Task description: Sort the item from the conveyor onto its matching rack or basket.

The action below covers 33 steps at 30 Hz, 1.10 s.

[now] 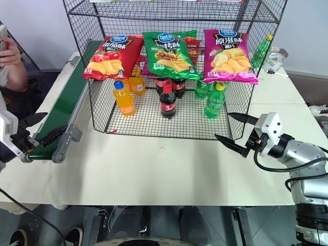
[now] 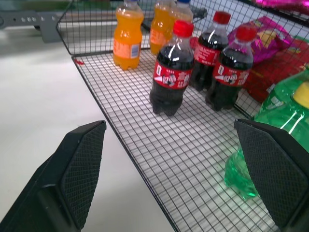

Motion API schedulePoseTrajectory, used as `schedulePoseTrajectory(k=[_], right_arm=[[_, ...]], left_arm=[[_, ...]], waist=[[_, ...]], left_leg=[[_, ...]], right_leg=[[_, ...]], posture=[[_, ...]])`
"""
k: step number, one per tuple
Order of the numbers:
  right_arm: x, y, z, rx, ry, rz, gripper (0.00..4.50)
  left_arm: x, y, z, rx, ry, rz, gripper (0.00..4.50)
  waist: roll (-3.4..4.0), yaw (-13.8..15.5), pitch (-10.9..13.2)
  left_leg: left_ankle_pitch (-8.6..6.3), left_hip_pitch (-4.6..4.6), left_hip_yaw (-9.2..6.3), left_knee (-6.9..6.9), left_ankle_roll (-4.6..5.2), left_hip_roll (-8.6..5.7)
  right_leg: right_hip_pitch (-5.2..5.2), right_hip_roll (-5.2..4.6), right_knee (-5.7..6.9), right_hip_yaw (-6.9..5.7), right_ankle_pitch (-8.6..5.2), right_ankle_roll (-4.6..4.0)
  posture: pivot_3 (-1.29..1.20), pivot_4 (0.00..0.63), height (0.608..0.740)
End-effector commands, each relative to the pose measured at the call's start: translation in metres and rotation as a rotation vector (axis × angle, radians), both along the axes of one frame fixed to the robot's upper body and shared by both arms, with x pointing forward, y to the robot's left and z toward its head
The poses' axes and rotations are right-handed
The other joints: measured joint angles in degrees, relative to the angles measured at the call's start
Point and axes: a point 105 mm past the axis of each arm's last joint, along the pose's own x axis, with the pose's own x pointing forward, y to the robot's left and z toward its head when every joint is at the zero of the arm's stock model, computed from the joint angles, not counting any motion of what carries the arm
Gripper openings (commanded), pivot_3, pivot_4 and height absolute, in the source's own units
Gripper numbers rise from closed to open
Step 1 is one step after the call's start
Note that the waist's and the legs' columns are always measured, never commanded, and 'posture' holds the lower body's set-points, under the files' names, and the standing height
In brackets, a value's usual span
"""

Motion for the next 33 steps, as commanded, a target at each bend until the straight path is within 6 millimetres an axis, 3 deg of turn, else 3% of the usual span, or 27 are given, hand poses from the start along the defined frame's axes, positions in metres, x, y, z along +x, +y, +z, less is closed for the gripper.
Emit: schedulePoseTrajectory(k=[1, 13, 24, 33], right_arm=[[0.001, 0.0, 0.01, -0.012, -0.046, 0.008, 4.42], [0.004, 0.001, 0.008, -0.027, -0.061, 0.001, 4.42], [0.009, 0.002, 0.012, 0.003, -0.076, -0.021, 4.42], [0.009, -0.002, 0.005, -0.026, -0.068, -0.019, 4.42]], left_arm=[[0.002, 0.0, 0.004, 0.02, -0.037, 0.002, 4.5], [0.004, 0.015, -0.004, 0.021, -0.035, 0.014, 4.5], [0.007, 0.022, 0.003, 0.048, -0.079, 0.029, 4.5], [0.007, 0.016, -0.002, 0.056, -0.068, 0.016, 4.5]], waist=[[0.01, 0.0, 0.0], [0.0, 0.0, 0.0], [0.0, 0.0, 0.0], [0.0, -0.1, 0.0]], left_leg=[[0.0, 0.0, 0.0, 0.0, 0.0, 0.0], [0.0, 0.0, 0.01, 0.03, 0.0, 0.0], [0.0, 0.01, 0.01, 0.09, 0.0, 0.0], [0.0, -0.01, 0.0, 0.19, 0.0, 0.02]], right_leg=[[0.0, 0.0, 0.0, 0.0, 0.0, 0.0], [-0.01, 0.02, 0.04, -0.01, 0.0, 0.01], [-0.02, 0.02, 0.11, -0.01, 0.0, 0.01], [-0.02, 0.03, 0.19, -0.01, 0.0, 0.01]], posture=[[0.0, 0.15, 0.739], [0.0, 0.15, 0.739], [0.0, 0.15, 0.739], [0.0, 0.15, 0.739]])
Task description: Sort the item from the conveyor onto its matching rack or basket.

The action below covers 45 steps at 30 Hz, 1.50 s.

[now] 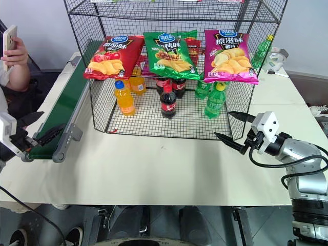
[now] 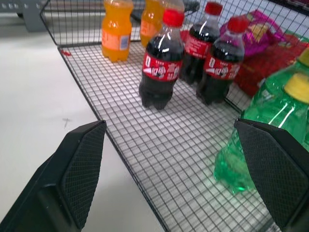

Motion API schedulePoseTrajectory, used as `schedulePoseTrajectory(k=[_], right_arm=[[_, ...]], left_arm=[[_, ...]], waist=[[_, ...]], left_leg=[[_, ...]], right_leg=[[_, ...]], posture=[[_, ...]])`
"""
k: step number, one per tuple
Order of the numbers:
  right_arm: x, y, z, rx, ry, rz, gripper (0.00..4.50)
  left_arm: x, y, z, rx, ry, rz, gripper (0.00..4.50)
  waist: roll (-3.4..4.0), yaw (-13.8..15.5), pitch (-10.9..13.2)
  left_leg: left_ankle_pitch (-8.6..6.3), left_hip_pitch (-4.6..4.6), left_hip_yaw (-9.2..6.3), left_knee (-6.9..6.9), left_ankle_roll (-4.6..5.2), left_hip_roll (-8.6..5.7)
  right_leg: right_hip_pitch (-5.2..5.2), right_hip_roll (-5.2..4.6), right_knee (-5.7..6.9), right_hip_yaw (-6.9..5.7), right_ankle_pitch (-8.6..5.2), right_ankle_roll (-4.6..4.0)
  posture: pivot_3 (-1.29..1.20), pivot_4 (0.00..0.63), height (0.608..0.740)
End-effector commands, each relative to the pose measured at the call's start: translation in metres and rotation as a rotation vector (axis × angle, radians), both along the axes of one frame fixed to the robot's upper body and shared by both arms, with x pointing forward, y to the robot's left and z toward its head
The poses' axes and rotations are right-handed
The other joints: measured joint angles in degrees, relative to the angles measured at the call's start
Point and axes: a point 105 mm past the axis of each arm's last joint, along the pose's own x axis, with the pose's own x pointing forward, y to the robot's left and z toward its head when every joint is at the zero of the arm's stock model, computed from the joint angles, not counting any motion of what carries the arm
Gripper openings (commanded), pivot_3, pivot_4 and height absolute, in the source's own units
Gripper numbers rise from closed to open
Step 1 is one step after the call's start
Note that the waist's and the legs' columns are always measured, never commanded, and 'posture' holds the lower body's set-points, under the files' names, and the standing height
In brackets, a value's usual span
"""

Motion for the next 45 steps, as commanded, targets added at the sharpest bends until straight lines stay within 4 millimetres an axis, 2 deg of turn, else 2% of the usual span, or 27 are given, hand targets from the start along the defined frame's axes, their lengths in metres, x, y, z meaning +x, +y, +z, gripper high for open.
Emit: schedulePoseTrajectory(k=[1, 12, 20, 33, 45], right_arm=[[-0.001, 0.002, 0.006, -0.014, -0.039, 0.018, 4.42], [0.002, -0.004, 0.003, -0.048, -0.063, -0.001, 4.42], [0.0, -0.002, 0.002, -0.068, -0.054, 0.019, 4.42], [0.002, 0.002, 0.0, -0.089, -0.061, 0.025, 4.42], [0.004, 0.005, -0.001, -0.103, -0.059, 0.032, 4.42]], left_arm=[[0.0, -0.004, 0.007, 0.031, -0.027, -0.016, 4.5], [0.012, -0.011, 0.009, 0.035, -0.062, -0.016, 4.5], [0.009, -0.021, -0.002, 0.008, -0.022, -0.034, 4.5], [0.008, -0.034, -0.004, -0.016, 0.04, -0.057, 4.5], [0.007, -0.039, 0.005, -0.024, 0.01, -0.065, 4.5]], waist=[[0.0, 0.0, 0.0], [0.0, 0.1, 0.0], [0.0, 0.0, 0.0], [0.0, 0.0, 0.0], [0.0, 0.0, 0.0]], left_leg=[[0.0, 0.0, 0.0, 0.02, 0.0, 0.0], [0.0, -0.01, 0.0, 0.16, 0.0, 0.0], [0.0, -0.01, 0.0, 0.19, 0.01, 0.01], [0.0, -0.01, -0.01, 0.25, 0.01, 0.01], [0.0, -0.01, -0.01, 0.25, 0.01, 0.01]], right_leg=[[0.0, 0.0, 0.02, 0.0, 0.0, 0.0], [0.03, 0.0, 0.1, 0.0, 0.0, 0.0], [0.01, 0.02, 0.16, 0.01, 0.0, 0.0], [0.03, 0.01, 0.19, 0.01, 0.0, 0.0], [0.02, 0.01, 0.21, 0.01, 0.0, 0.0]], posture=[[0.0, 0.15, 0.739], [0.0, 0.15, 0.739], [0.0, 0.15, 0.739], [0.0, 0.15, 0.739], [0.0, 0.15, 0.739]])
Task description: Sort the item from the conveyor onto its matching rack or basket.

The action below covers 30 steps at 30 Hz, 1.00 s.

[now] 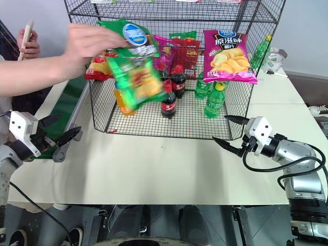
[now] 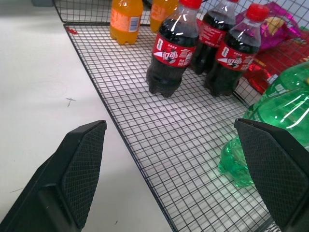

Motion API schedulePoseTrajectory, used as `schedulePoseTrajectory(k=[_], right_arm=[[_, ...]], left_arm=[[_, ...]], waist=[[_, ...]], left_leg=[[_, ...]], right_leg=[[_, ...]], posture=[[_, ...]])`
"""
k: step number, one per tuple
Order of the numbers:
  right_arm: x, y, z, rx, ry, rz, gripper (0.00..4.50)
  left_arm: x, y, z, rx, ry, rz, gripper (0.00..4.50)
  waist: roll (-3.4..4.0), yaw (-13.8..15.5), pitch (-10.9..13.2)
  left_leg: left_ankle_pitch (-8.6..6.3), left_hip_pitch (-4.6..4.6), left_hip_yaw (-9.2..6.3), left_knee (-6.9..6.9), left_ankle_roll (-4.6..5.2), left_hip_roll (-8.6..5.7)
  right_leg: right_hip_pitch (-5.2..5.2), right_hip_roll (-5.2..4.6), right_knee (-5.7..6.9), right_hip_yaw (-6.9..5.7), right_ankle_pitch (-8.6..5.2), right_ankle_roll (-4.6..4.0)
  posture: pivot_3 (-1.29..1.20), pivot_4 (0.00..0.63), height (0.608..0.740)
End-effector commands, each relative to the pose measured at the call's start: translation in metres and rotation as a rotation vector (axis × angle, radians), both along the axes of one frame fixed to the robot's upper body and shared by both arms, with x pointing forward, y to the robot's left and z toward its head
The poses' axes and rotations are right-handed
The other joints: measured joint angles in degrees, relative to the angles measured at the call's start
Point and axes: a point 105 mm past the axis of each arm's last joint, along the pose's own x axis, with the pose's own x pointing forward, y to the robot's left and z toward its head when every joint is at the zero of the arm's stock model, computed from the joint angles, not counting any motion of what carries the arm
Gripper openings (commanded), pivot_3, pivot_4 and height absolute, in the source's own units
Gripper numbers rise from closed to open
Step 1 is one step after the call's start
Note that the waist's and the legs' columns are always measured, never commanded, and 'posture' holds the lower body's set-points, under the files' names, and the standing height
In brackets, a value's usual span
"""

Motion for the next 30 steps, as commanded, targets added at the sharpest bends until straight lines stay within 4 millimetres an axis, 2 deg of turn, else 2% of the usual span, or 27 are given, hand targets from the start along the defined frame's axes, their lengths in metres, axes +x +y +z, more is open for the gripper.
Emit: schedulePoseTrajectory(k=[1, 9, 16, 20, 22, 30], right_arm=[[0.002, 0.001, 0.014, -0.017, -0.057, 0.012, 4.42], [0.003, 0.006, 0.017, -0.018, -0.063, 0.031, 4.42], [0.004, 0.01, 0.016, -0.025, -0.065, 0.044, 4.42], [0.005, 0.012, 0.017, -0.021, -0.065, 0.049, 4.42], [0.005, 0.012, 0.017, -0.019, -0.062, 0.05, 4.42], [0.004, 0.013, 0.016, -0.032, -0.051, 0.069, 4.42]], left_arm=[[-0.002, -0.003, 0.012, -0.018, -0.035, -0.011, 4.5], [-0.014, -0.015, 0.009, -0.09, 0.037, -0.12, 4.5], [-0.01, -0.008, 0.014, -0.065, -0.002, -0.088, 4.5], [-0.018, -0.015, 0.018, -0.096, -0.018, -0.162, 4.5], [-0.017, -0.012, 0.021, -0.092, -0.039, -0.144, 4.5], [-0.016, -0.01, 0.015, -0.045, -0.043, -0.122, 4.5]], waist=[[0.0, 0.0, 0.0], [0.0, 0.0, 0.0], [0.0, 0.0, 0.0], [0.0, -0.1, 0.0], [0.0, -0.1, 0.0], [0.0, 0.0, 0.0]], left_leg=[[0.0, 0.0, 0.0, 0.0, 0.0, 0.0], [0.0, 0.0, 0.0, 0.01, 0.0, 0.0], [0.0, 0.0, 0.0, 0.05, 0.0, 0.0], [0.0, 0.0, 0.0, 0.05, 0.0, 0.0], [0.0, 0.0, 0.0, 0.05, 0.0, 0.0], [0.0, 0.0, -0.01, 0.06, 0.0, -0.01]], right_leg=[[0.0, 0.0, 0.0, 0.0, 0.0, 0.0], [-0.01, 0.0, 0.02, 0.0, 0.0, 0.0], [0.01, 0.0, 0.03, 0.0, 0.0, 0.0], [0.01, 0.0, 0.04, 0.0, 0.0, 0.0], [-0.02, 0.0, 0.06, 0.0, 0.0, 0.0], [0.0, 0.0, 0.06, 0.0, 0.0, 0.0]], posture=[[0.0, 0.15, 0.739], [0.0, 0.15, 0.739], [0.0, 0.15, 0.739], [0.0, 0.15, 0.739], [0.0, 0.15, 0.739], [0.0, 0.15, 0.739]])
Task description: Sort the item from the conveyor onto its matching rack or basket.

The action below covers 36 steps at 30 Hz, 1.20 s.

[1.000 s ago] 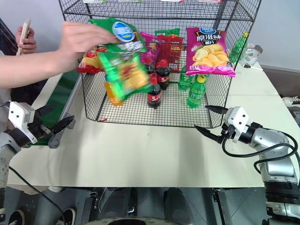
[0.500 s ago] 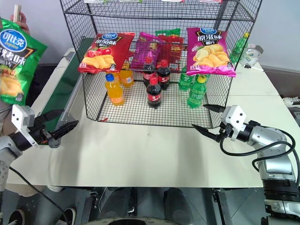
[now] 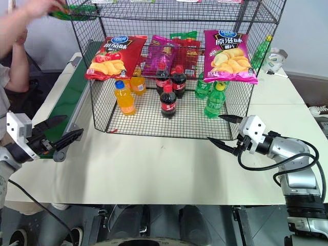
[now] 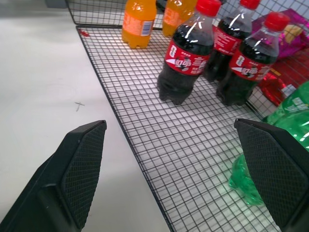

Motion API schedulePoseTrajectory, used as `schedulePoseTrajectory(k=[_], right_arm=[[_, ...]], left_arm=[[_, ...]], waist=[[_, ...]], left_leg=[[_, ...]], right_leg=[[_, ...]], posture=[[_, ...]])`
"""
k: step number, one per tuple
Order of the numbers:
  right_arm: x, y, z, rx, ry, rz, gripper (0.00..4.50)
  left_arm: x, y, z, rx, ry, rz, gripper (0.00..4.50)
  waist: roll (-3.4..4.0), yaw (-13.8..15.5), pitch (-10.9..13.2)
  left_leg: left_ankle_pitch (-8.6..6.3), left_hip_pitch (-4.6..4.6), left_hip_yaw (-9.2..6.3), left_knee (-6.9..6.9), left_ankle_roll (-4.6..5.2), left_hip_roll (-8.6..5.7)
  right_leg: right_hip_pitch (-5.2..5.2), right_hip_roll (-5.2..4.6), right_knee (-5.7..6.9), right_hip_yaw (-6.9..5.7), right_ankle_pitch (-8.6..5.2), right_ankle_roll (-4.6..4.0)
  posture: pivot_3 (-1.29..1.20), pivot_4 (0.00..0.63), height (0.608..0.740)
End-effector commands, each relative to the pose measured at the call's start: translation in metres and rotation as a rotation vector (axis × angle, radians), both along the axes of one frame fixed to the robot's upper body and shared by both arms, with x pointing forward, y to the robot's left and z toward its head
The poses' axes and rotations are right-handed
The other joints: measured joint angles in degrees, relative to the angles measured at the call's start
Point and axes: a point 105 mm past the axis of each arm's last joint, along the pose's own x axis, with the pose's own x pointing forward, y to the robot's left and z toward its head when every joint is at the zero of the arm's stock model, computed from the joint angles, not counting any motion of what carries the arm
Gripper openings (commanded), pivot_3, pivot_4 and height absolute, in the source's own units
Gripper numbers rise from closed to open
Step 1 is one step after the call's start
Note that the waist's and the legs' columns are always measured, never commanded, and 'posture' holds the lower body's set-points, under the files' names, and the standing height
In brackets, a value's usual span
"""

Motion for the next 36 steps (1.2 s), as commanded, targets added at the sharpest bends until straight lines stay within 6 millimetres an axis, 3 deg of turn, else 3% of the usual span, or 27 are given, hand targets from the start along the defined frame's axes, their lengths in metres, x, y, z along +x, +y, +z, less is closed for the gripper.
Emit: schedulePoseTrajectory(k=[1, 16, 28, 36], right_arm=[[0.0, 0.0, 0.015, -0.015, -0.053, 0.016, 4.42], [0.004, 0.007, 0.018, -0.018, -0.058, 0.048, 4.42], [0.008, 0.017, 0.019, -0.005, -0.058, 0.083, 4.42], [0.005, 0.031, 0.018, 0.022, -0.043, 0.126, 4.42]], left_arm=[[-0.001, 0.005, 0.008, 0.039, -0.046, 0.021, 4.5], [-0.01, 0.011, 0.003, 0.044, -0.018, 0.053, 4.5], [-0.027, 0.019, -0.004, 0.093, -0.018, 0.062, 4.5], [-0.032, 0.034, 0.006, 0.12, -0.082, 0.146, 4.5]], waist=[[0.0, 0.0, 0.0], [0.0, 0.0, 0.0], [0.0, 0.0, 0.0], [0.0, -0.1, 0.0]], left_leg=[[0.0, 0.0, 0.0, 0.0, 0.0, 0.0], [0.0, 0.0, 0.0, 0.0, 0.0, 0.01], [0.0, 0.0, 0.0, 0.0, 0.0, 0.01], [0.0, 0.0, -0.01, 0.0, 0.0, 0.01]], right_leg=[[0.0, 0.0, 0.0, 0.0, 0.0, 0.0], [-0.01, 0.0, 0.01, 0.0, 0.0, 0.0], [0.0, -0.02, 0.0, 0.01, 0.0, 0.0], [0.0, -0.03, 0.0, 0.0, 0.0, -0.01]], posture=[[0.0, 0.15, 0.739], [0.0, 0.15, 0.739], [0.0, 0.15, 0.739], [0.0, 0.15, 0.739]])
